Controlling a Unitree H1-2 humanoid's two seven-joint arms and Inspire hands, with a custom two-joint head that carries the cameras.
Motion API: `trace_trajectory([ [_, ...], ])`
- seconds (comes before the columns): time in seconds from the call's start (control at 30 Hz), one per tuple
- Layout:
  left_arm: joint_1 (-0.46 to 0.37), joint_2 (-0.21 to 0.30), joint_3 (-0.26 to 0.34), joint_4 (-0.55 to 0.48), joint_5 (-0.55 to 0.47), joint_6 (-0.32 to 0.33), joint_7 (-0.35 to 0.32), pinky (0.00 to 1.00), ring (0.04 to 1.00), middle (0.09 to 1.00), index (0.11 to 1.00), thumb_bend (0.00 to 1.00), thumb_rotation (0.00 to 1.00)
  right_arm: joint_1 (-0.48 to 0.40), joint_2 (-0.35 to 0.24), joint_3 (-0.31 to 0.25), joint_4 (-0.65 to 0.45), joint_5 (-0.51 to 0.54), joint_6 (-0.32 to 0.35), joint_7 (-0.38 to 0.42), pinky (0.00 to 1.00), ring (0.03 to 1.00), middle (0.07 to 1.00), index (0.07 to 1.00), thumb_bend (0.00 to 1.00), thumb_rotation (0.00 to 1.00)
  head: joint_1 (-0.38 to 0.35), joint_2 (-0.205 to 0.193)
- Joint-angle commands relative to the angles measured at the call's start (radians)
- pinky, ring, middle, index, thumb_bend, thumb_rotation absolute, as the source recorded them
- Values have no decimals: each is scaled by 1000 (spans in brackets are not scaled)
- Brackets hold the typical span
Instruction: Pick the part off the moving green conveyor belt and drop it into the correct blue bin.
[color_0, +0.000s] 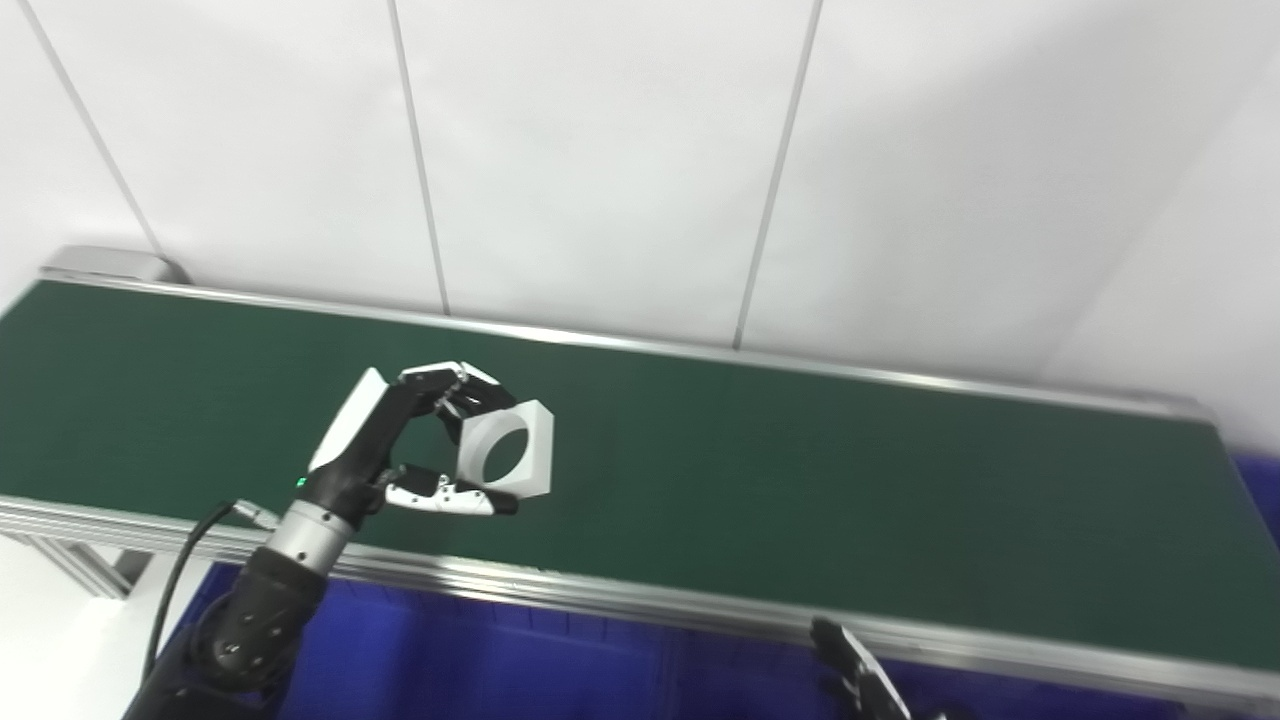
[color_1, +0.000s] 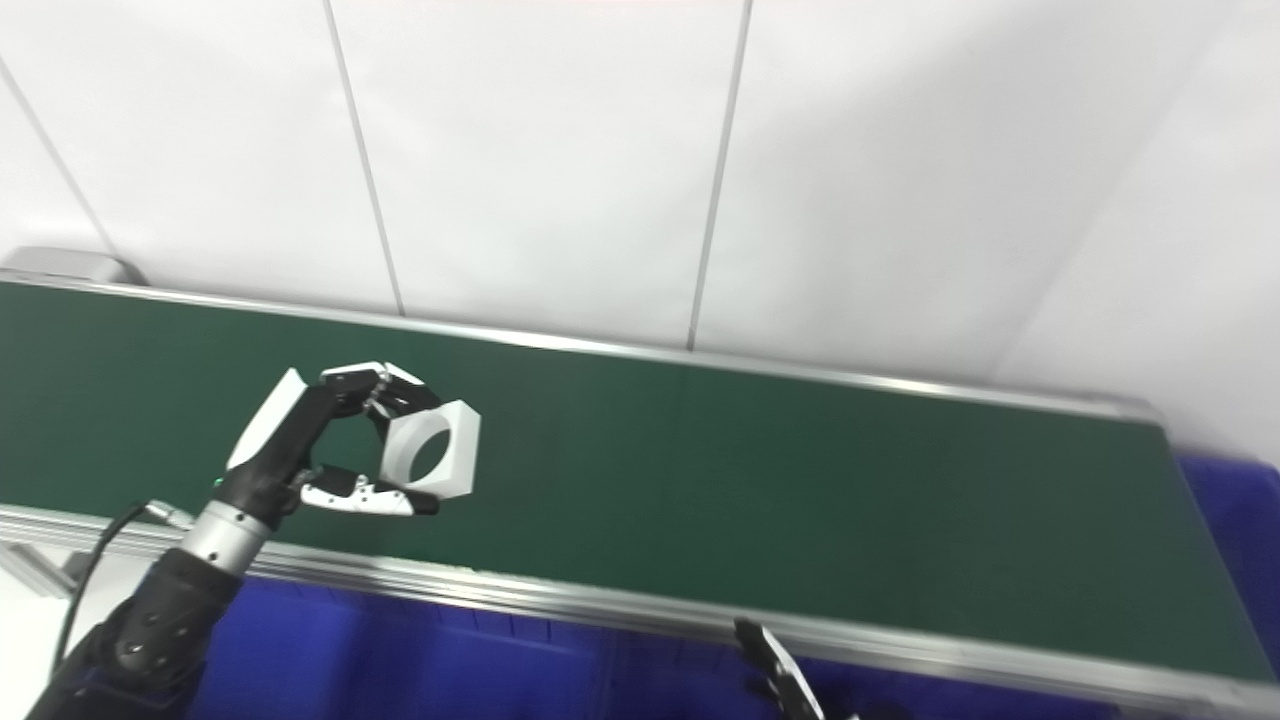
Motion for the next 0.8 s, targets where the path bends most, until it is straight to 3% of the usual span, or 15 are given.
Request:
trace_trajectory([
  [0.0, 8, 34, -13, -46, -33, -51, -45, 343, 410, 455, 519, 514, 0, 2, 20, -5, -45, -9, 11, -6, 799, 880, 887, 885, 885, 415, -18, 26],
  [0.2, 73, 70, -38, -67, -55, -35, -133, 364, 435, 475, 502, 518, 0, -4, 40, -10, -62, -17, 31, -4, 837, 877, 887, 888, 879, 429, -48, 74],
  [0.33, 96, 96, -65, -57, -37, -77, -177, 330, 405, 467, 507, 519, 0, -2, 54, -12, -86, -26, 61, -2, 743, 869, 888, 886, 888, 426, -55, 87],
  [0.43, 105, 112, -90, -50, -15, -94, -194, 394, 447, 478, 499, 519, 0, 0, 61, -12, -102, -32, 83, 0, 729, 876, 892, 888, 893, 436, -54, 91],
  [0.53, 127, 131, -106, -81, 10, -28, -235, 383, 438, 462, 511, 518, 0, 2, 64, -12, -110, -30, 91, 3, 717, 878, 892, 887, 894, 426, -51, 100],
  [0.63, 140, 142, -119, -85, 50, -16, -258, 466, 508, 479, 501, 518, 0, 4, 64, -13, -118, -34, 99, 4, 743, 878, 895, 887, 895, 431, -49, 104],
  [0.77, 150, 137, -127, -82, 107, -1, -254, 476, 512, 468, 513, 517, 0, 7, 62, -12, -127, -29, 102, 6, 728, 881, 898, 887, 892, 426, -47, 107],
])
